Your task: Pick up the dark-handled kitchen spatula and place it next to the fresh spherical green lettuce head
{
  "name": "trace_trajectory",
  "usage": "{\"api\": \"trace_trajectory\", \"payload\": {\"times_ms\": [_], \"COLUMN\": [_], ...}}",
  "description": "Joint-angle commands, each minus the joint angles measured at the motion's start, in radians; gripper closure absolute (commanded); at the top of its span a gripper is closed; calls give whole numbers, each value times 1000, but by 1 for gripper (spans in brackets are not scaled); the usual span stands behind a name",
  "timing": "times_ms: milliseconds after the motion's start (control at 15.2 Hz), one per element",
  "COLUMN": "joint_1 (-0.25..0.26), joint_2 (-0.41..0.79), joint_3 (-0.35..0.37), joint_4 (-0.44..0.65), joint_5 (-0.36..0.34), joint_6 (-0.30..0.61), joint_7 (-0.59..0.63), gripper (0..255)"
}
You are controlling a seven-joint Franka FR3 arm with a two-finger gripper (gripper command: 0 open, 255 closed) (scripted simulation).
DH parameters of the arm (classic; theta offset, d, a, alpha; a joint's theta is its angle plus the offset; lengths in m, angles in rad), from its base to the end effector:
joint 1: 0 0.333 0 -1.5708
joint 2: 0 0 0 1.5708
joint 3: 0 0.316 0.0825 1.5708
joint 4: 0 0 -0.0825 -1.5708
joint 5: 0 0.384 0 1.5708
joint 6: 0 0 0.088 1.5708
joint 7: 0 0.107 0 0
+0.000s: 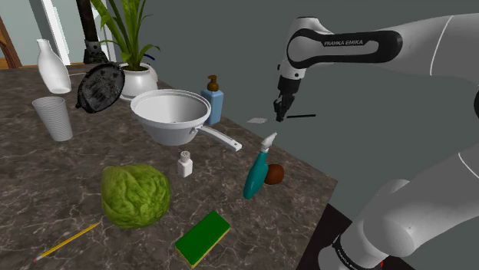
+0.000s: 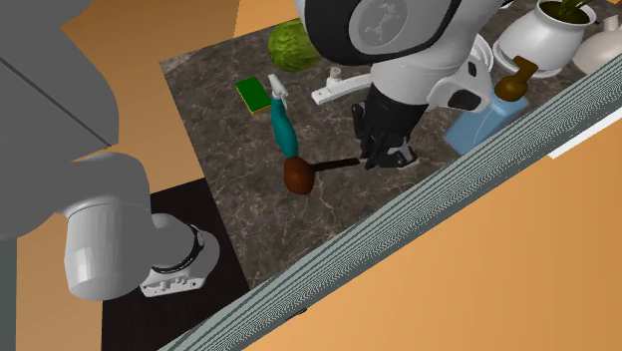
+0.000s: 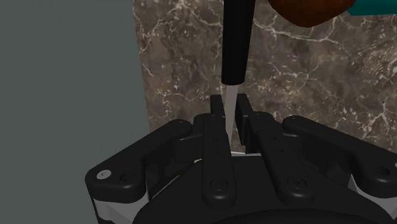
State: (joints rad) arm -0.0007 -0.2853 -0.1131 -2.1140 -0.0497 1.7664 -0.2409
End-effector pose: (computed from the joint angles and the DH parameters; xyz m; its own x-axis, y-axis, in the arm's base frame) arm 0.4602 -0.0611 0.5281 0.9875 0.1430 -0.0659 0.1434 -0.9897 0.0006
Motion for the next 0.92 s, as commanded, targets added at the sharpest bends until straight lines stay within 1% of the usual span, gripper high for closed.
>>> {"api": "trace_trajectory", "payload": {"times_ms": [0, 264, 858], "joint_1": [0, 0, 89], "joint_2": [-7, -7, -30], "joint_3": [0, 1, 147], "joint_4": [21, 63, 40], "joint_5": [0, 0, 58], "joint_6": [-29, -71, -74], "joint_7": [-1, -1, 215], "gripper": [255, 255, 255]}}
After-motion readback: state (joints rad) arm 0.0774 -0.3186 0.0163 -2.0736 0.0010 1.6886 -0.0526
